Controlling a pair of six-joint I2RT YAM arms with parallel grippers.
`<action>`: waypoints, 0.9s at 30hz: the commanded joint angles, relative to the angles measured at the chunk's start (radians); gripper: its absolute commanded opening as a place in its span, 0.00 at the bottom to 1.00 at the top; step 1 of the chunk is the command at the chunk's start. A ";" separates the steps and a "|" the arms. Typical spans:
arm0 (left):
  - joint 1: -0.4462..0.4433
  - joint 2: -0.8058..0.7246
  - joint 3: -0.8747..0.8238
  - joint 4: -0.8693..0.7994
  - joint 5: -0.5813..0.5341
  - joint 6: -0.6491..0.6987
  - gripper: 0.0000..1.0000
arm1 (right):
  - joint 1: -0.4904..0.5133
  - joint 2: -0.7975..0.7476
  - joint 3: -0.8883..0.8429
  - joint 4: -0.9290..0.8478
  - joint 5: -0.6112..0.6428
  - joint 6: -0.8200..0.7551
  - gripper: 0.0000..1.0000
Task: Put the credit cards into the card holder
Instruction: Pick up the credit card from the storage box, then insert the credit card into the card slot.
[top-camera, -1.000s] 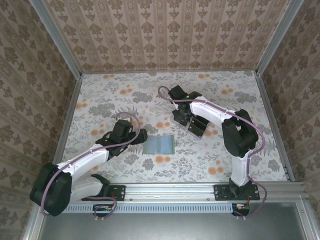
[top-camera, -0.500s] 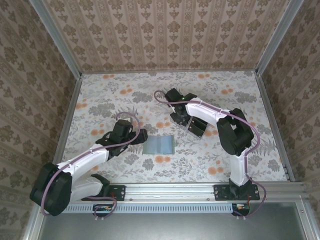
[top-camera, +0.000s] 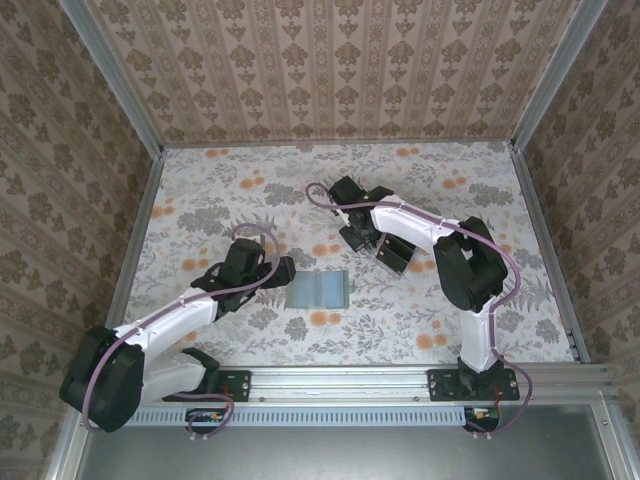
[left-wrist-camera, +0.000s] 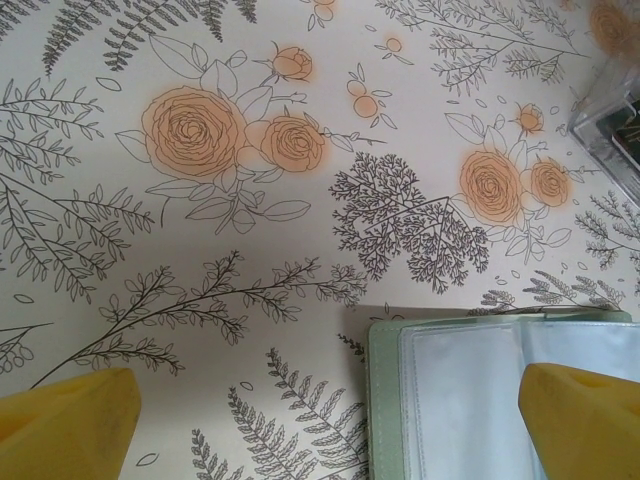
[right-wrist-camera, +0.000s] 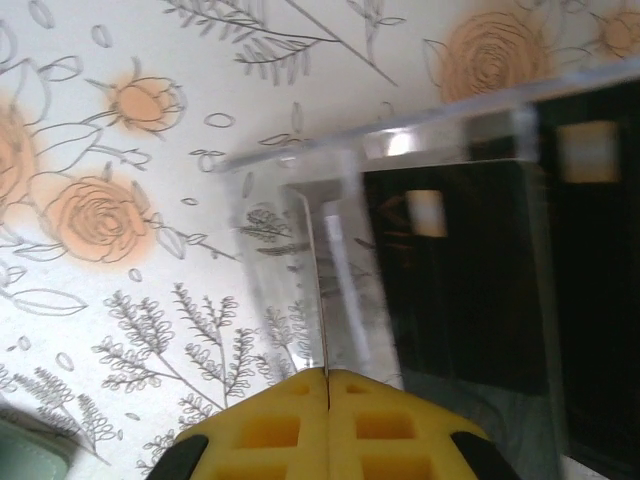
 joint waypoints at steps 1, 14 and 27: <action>0.005 0.009 0.014 0.012 0.018 0.004 1.00 | 0.001 -0.025 0.012 -0.019 -0.063 -0.065 0.00; 0.007 0.008 0.035 -0.028 0.017 0.028 1.00 | 0.037 -0.205 0.051 -0.032 -0.088 -0.006 0.00; 0.001 -0.015 0.044 -0.136 -0.039 0.056 1.00 | 0.207 -0.474 -0.440 0.517 -0.307 0.769 0.00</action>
